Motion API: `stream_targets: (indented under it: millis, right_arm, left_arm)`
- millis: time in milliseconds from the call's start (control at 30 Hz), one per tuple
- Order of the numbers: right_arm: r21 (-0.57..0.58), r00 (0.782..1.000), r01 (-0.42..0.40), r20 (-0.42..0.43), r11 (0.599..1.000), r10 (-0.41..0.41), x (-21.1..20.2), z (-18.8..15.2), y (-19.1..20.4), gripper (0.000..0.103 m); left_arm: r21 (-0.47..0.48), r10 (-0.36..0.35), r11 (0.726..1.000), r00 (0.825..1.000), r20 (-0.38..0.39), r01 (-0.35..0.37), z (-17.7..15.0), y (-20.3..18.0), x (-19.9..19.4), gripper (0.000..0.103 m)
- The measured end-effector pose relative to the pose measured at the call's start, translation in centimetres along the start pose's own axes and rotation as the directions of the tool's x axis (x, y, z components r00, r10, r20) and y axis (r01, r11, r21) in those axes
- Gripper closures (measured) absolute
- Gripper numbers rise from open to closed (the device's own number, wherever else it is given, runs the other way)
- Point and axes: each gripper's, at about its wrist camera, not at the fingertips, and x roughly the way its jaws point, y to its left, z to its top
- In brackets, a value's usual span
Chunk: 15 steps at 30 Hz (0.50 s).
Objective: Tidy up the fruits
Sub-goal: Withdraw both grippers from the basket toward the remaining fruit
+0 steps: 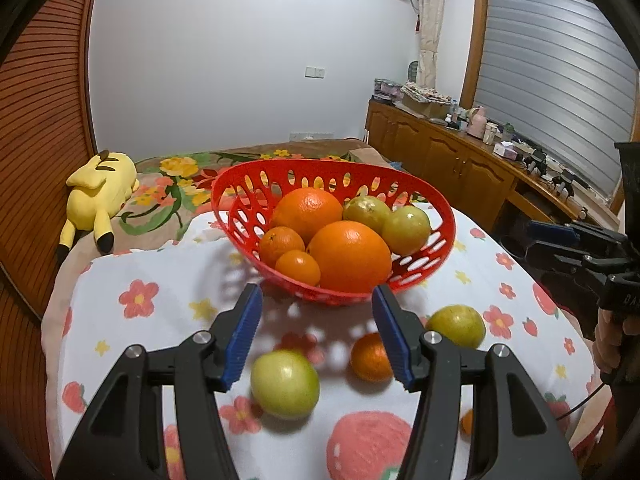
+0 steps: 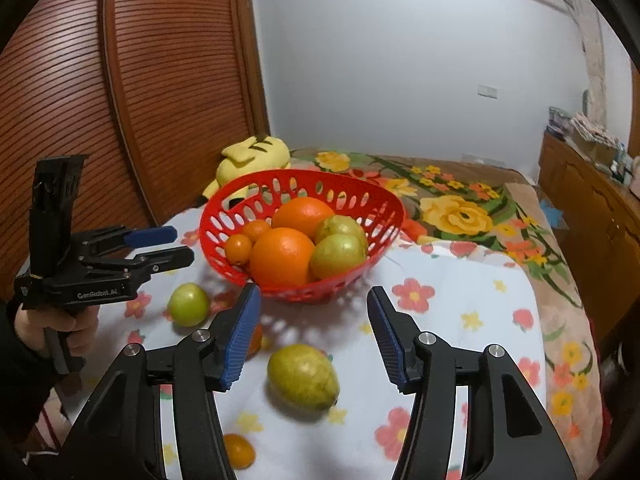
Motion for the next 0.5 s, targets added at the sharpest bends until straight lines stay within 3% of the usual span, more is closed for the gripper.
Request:
stream_targets:
  millis: [500]
  right_arm:
    - [0.091,1.000,0.024,-0.007,0.996,-0.023,-1.6,-5.5,2.8,0.039]
  left_arm:
    - [-0.009,0.007,1.000,1.000,0.008,-0.007,-3.5,0.9,-3.6,0.035]
